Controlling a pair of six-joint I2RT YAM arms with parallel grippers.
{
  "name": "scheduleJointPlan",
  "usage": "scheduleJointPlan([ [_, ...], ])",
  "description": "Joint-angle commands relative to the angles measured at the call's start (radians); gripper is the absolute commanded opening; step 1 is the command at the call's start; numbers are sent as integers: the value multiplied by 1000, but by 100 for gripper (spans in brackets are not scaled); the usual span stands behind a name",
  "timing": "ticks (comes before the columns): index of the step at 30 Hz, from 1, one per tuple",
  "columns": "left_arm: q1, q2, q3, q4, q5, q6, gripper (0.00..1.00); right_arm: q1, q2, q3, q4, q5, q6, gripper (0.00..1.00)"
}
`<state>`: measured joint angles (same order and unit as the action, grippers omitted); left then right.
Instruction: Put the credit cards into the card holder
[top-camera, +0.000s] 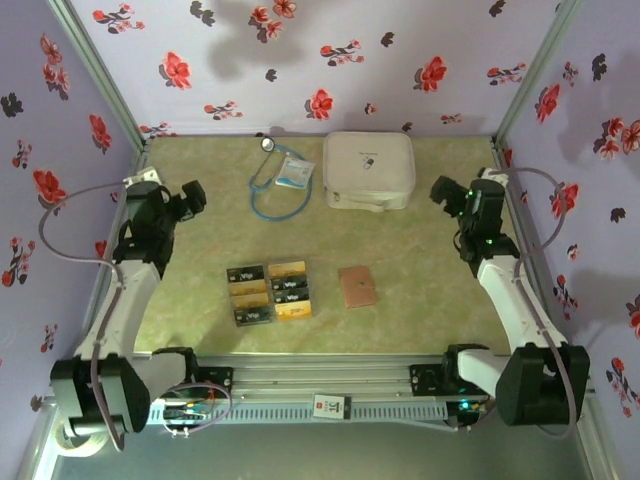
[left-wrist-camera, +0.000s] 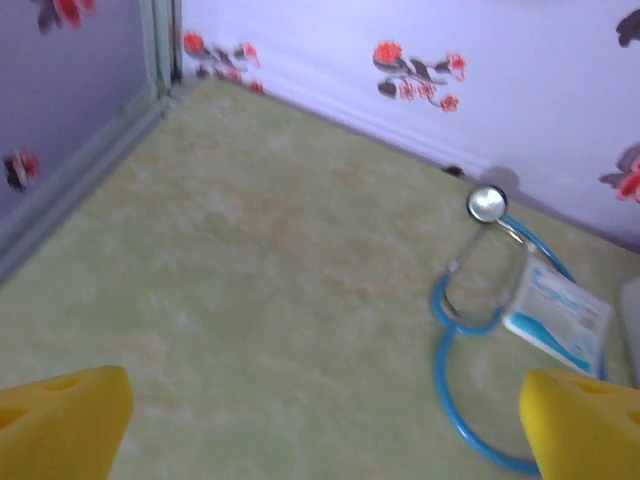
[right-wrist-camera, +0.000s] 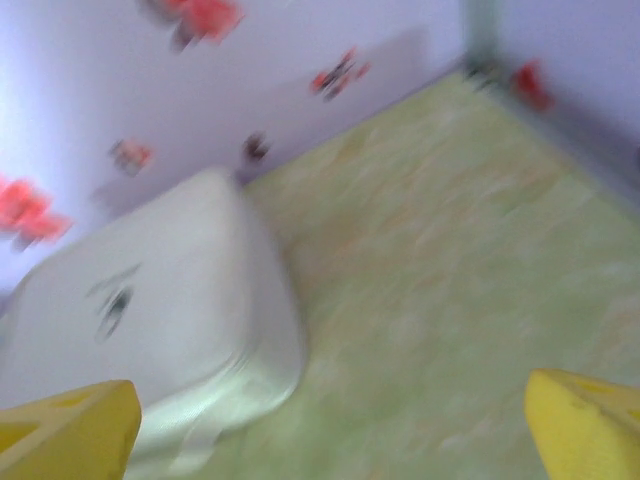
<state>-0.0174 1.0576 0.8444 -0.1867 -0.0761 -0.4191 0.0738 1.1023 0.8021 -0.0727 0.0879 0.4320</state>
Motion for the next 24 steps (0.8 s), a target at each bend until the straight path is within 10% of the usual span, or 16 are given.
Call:
scheduleJointPlan([
  [1, -38, -70, 5, -362, 116, -166, 100, 149, -36, -27, -168, -139, 20, 98],
  [12, -248, -338, -156, -619, 160, -329, 100, 818, 81, -116, -169, 110, 56, 94],
  [24, -315, -357, -290, -449, 235, -397, 100, 1098, 332, -140, -7, 220, 87, 95],
])
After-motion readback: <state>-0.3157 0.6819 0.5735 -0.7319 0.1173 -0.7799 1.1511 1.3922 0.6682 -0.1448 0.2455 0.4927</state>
